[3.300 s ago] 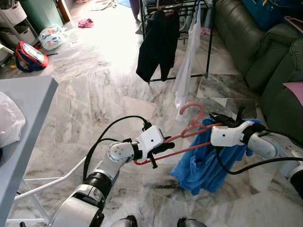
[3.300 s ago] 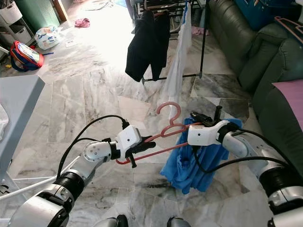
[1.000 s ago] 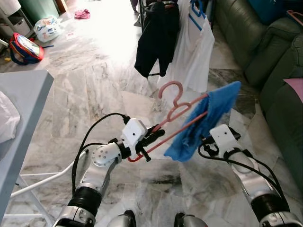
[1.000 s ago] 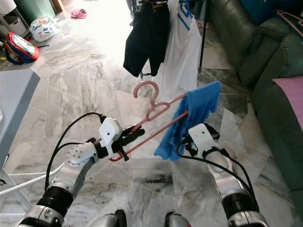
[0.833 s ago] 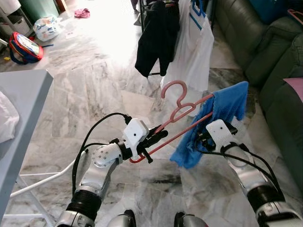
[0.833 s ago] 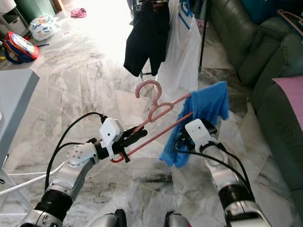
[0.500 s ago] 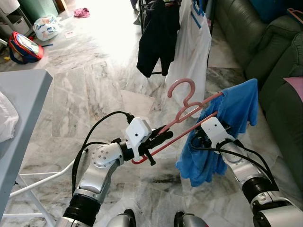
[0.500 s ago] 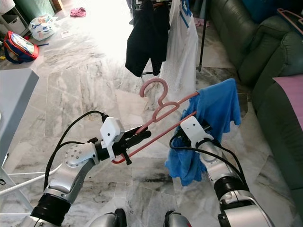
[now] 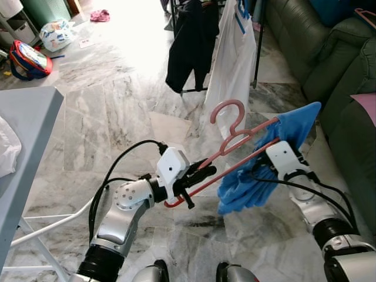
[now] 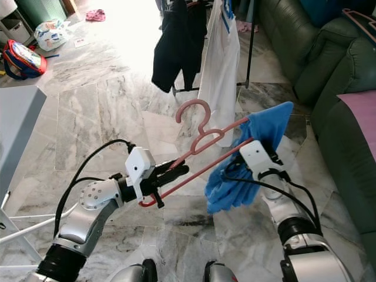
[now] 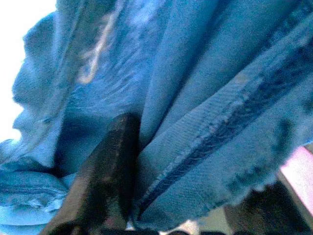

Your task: Hang hanger

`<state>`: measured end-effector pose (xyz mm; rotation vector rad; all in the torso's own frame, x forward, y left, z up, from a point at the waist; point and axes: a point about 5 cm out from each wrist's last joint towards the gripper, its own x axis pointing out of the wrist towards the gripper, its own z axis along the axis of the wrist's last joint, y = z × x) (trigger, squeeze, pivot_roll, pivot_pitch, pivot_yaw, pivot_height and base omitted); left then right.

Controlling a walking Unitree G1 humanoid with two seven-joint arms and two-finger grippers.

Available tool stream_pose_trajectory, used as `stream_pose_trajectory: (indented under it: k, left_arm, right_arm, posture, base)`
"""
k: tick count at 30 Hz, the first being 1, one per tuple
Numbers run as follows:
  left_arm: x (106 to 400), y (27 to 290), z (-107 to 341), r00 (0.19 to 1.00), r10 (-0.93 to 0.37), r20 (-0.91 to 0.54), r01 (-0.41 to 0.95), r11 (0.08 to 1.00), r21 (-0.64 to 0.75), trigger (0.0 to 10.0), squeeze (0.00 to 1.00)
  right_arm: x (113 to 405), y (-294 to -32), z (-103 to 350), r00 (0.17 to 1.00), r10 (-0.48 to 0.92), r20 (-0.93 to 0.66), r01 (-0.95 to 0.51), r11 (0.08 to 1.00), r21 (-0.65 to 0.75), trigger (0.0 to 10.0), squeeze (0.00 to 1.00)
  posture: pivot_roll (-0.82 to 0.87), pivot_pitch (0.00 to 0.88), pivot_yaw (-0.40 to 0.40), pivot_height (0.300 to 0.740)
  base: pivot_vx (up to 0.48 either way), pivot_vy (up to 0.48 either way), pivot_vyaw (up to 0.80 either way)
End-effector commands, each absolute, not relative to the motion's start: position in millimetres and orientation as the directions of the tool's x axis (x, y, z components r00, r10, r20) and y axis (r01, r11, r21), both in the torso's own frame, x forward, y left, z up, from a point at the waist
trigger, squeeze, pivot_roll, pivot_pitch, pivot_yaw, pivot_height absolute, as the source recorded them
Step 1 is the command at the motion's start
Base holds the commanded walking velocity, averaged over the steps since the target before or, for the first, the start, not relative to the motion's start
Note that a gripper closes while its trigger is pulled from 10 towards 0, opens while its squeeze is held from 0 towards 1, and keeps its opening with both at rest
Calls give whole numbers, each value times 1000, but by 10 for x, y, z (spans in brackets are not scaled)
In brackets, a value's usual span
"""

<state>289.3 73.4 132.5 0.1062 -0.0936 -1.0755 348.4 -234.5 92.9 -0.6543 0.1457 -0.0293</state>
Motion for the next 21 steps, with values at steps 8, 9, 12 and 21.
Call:
stream_pose_trajectory:
  k: [8,9,12,21]
  left_arm:
    - [2899,726,1343,482,-876,28,864,481,150,0,0]
    - [2899,726,1343,482,-876,28,864,481,150,0,0]
    - [2923,736,1316,503,-864,23,852,501,150,0,0]
    - [2936,755,1284,520,-854,18,844,517,144,0,0]
  right_arm:
    - [3413,-2477,938,992,-76,-97,4,807,-590,0,0]
    - [3413,-2477,938,992,-76,-97,4,807,-590,0,0]
    - [3407,-2415,986,998,-18,-60,-21,809,-587,0,0]
    - [3338,-2536,1072,999,-33,2,27,810,-585,0,0]
  posture:
    - [-18,226,48,740]
    - [-18,226,48,740]
    - [-19,223,45,740]
    - [-29,220,41,740]
  base:
    - [0,0,0]
    - [0,0,0]
    - [0,0,0]
    - [0,0,0]
